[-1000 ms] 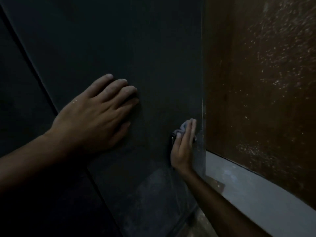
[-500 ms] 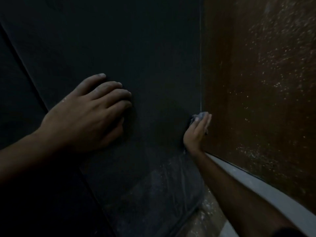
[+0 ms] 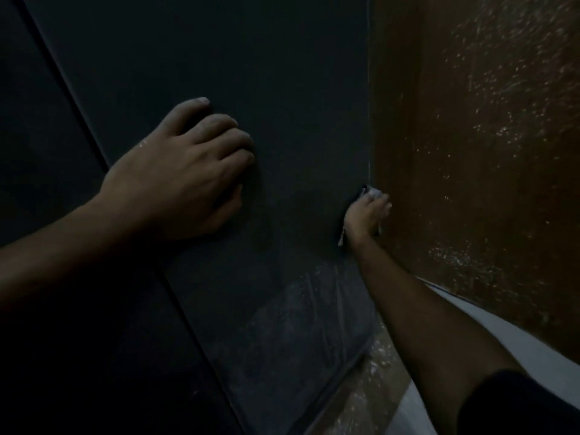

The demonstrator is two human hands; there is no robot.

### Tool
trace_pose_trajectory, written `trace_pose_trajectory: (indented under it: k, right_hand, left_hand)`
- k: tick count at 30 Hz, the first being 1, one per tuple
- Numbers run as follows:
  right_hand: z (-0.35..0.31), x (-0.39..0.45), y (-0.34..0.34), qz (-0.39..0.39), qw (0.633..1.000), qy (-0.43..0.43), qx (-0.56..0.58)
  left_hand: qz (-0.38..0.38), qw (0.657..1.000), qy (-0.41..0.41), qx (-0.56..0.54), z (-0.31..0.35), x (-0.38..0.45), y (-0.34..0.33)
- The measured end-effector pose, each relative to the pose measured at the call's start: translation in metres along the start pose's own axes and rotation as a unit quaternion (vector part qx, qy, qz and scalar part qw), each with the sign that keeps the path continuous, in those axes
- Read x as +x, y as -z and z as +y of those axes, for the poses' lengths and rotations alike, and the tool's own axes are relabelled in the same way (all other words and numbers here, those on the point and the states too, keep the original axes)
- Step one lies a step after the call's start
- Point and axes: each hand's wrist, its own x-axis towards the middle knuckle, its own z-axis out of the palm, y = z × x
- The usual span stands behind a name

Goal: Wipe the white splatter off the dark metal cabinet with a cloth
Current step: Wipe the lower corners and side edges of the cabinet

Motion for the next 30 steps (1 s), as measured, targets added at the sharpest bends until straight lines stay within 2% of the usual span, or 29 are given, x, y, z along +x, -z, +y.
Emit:
trace_pose_trajectory:
  k: [1,2,3,5,7,11,13,15,17,19,20,22,24,25,28,30]
  right_hand:
    - [-0.01,0.0,-0.005,-0.004,1.0,0.003,0.0]
    - [-0.01,-0.017,-0.007,-0.01,0.999,0.051,0.016]
    - [0.005,-0.039,-0.01,-0.014,0.992,0.12,0.023]
    - [0.048,-0.08,-0.006,-0.034,0.98,0.195,0.012]
    - [0.072,-0.071,0.0,-0.024,0.986,0.165,-0.004]
    - [0.026,-0.022,-0.002,0.024,0.997,-0.06,0.03]
    - [-0.003,-0.022,-0.002,0.031,0.997,-0.045,0.045]
    - [-0.01,-0.041,-0.004,0.027,0.996,0.066,0.057]
    - [0.014,-0.067,-0.001,-0.023,0.989,0.136,0.059]
    - [0.052,-0.078,0.012,-0.063,0.984,0.163,0.02]
    - [0.067,-0.069,0.016,-0.065,0.984,0.165,0.006]
    - [0.073,-0.032,0.011,-0.042,0.994,0.099,0.01]
    - [0.05,0.0,0.001,-0.002,1.0,-0.004,0.018]
    - [0.037,0.007,-0.003,-0.006,1.0,-0.001,0.011]
    - [0.045,-0.016,-0.009,-0.031,0.978,0.2,0.04]
    - [0.092,-0.042,0.001,-0.056,0.969,0.239,0.039]
  left_hand:
    - [0.0,1.0,-0.003,0.003,0.0,-0.001,0.0]
    - [-0.003,1.0,-0.005,0.011,0.0,-0.001,0.0]
    - [-0.012,1.0,-0.005,0.02,-0.001,-0.001,0.0]
    - [-0.034,0.999,-0.01,0.029,-0.001,0.0,0.001]
    - [-0.042,0.999,-0.011,0.03,-0.002,0.0,0.004]
    - [-0.057,0.998,-0.011,0.009,-0.005,0.0,0.009]
    - [-0.063,0.998,-0.006,-0.028,-0.004,0.002,0.011]
    - [-0.041,0.997,0.017,-0.063,-0.004,0.004,0.01]
    - [-0.022,0.99,0.058,-0.126,0.004,0.004,0.008]
    - [0.007,0.977,0.097,-0.191,0.022,-0.001,0.006]
    - [0.018,0.972,0.11,-0.206,0.03,-0.007,0.005]
    - [0.043,0.967,0.13,-0.215,0.048,-0.022,0.0]
    - [0.058,0.962,0.152,-0.218,0.064,-0.038,-0.01]
    - [0.058,0.962,0.159,-0.216,0.07,-0.046,-0.015]
    - [0.061,0.959,0.181,-0.211,0.092,-0.065,-0.028]
    - [0.061,0.955,0.194,-0.214,0.104,-0.075,-0.033]
